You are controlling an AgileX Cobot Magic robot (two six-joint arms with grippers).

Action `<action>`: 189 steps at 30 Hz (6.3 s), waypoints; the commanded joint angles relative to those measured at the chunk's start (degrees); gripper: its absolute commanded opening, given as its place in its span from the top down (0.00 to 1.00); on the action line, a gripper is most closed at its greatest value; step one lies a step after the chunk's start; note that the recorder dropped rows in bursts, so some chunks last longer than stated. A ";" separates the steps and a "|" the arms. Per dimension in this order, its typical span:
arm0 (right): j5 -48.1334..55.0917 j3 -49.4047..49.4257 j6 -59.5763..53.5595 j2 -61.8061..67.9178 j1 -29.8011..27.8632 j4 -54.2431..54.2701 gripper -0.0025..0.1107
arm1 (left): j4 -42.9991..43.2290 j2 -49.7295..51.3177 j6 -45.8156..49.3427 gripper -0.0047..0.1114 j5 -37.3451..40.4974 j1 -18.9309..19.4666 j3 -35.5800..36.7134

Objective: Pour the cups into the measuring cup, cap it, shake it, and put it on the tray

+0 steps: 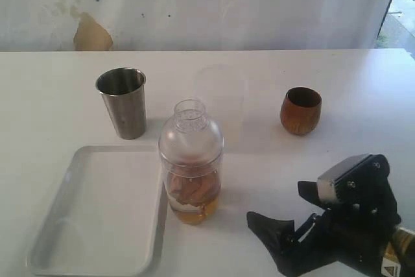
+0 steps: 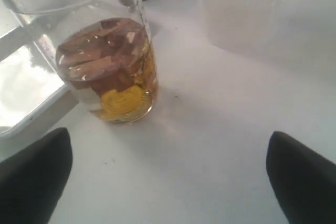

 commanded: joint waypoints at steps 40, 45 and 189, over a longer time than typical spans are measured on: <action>-17.08 -28.15 -6.53 33.66 2.36 -19.78 0.17 | 0.26 -0.24 -0.07 0.96 -0.60 -0.03 0.29; -17.08 -30.42 -6.53 34.90 3.43 -19.68 0.17 | 0.26 -0.24 -0.07 0.96 -0.60 -0.03 0.29; 24.78 -39.40 -26.30 -4.45 -11.09 17.79 0.98 | 0.24 -0.24 -0.07 0.96 -0.60 -0.14 0.29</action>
